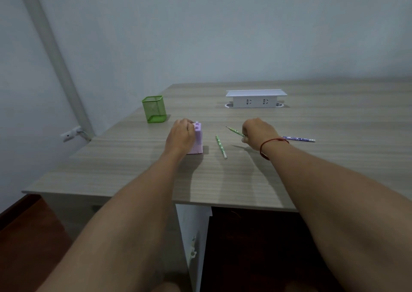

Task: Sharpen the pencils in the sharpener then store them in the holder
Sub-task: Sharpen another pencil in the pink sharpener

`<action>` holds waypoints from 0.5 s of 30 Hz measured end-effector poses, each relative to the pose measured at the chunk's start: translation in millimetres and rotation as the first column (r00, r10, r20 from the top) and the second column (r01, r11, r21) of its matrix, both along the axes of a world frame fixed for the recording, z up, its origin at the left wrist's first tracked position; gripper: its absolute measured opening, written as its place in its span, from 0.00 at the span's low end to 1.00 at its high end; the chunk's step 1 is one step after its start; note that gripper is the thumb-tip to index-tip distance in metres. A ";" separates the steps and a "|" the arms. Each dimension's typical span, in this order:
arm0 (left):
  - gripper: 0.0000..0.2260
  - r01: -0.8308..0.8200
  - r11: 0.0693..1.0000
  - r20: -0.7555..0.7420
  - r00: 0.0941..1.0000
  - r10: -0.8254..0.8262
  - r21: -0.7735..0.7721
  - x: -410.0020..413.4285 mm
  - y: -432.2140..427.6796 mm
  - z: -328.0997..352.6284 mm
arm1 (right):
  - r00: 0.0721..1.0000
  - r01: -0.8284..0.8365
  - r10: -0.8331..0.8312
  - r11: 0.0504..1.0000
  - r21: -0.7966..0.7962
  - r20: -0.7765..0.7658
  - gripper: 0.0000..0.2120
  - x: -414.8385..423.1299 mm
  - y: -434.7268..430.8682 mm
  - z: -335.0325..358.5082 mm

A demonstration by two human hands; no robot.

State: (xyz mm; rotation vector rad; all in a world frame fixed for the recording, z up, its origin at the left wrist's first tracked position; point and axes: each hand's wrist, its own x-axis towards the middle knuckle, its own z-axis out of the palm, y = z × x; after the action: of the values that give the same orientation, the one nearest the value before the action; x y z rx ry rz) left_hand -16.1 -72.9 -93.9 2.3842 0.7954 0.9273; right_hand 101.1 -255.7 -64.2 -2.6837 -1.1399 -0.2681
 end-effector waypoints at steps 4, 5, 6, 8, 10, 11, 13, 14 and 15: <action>0.15 0.001 1.000 0.009 1.000 -0.001 -0.005 3.5 1.4 -0.1 | 0.999 0.016 -0.016 1.000 0.009 -0.048 0.13 -2.4 9.8 -5.0; 0.15 0.003 1.000 0.011 1.000 -0.003 -0.005 4.9 1.1 -0.6 | 0.998 0.019 -0.018 1.000 0.011 -0.062 0.14 -2.6 12.2 -6.9; 0.15 0.006 1.000 0.018 1.000 -0.006 -0.008 6.7 0.5 -1.1 | 0.997 0.022 -0.020 1.000 0.015 -0.077 0.15 -2.8 14.6 -9.0; 0.15 0.009 1.000 0.035 0.999 -0.009 -0.011 11.6 -0.4 -1.6 | 0.995 0.030 -0.027 0.999 0.034 -0.099 0.16 -2.3 21.4 -13.5; 0.14 0.009 1.000 0.049 0.999 -0.008 -0.013 15.9 -0.7 -1.8 | 0.993 0.045 -0.040 0.998 0.051 -0.110 0.12 -0.7 28.5 -17.6; 0.14 0.008 1.000 0.055 0.998 -0.008 -0.011 16.9 -1.0 -2.0 | 0.993 0.054 -0.047 0.997 0.058 -0.113 0.11 0.0 31.4 -18.9; 0.14 0.008 1.000 0.070 0.998 -0.008 -0.003 16.6 -1.9 -1.9 | 0.991 0.066 -0.058 0.996 0.062 -0.120 0.10 1.2 34.7 -19.7; 0.15 0.006 1.000 0.078 0.997 -0.006 0.002 16.3 -2.0 -2.0 | 0.991 0.068 -0.060 0.996 0.058 -0.121 0.10 1.6 35.2 -19.4; 0.15 0.001 1.000 0.084 0.996 -0.001 0.003 15.8 -2.1 -2.1 | 0.991 0.072 -0.066 0.996 0.053 -0.118 0.10 2.7 35.1 -19.1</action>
State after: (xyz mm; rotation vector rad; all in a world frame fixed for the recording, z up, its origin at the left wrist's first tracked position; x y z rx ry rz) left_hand -0.3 -75.0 -96.0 2.3313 0.7617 1.0214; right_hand 103.8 -220.6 -83.3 -2.6539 -0.9923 -0.1513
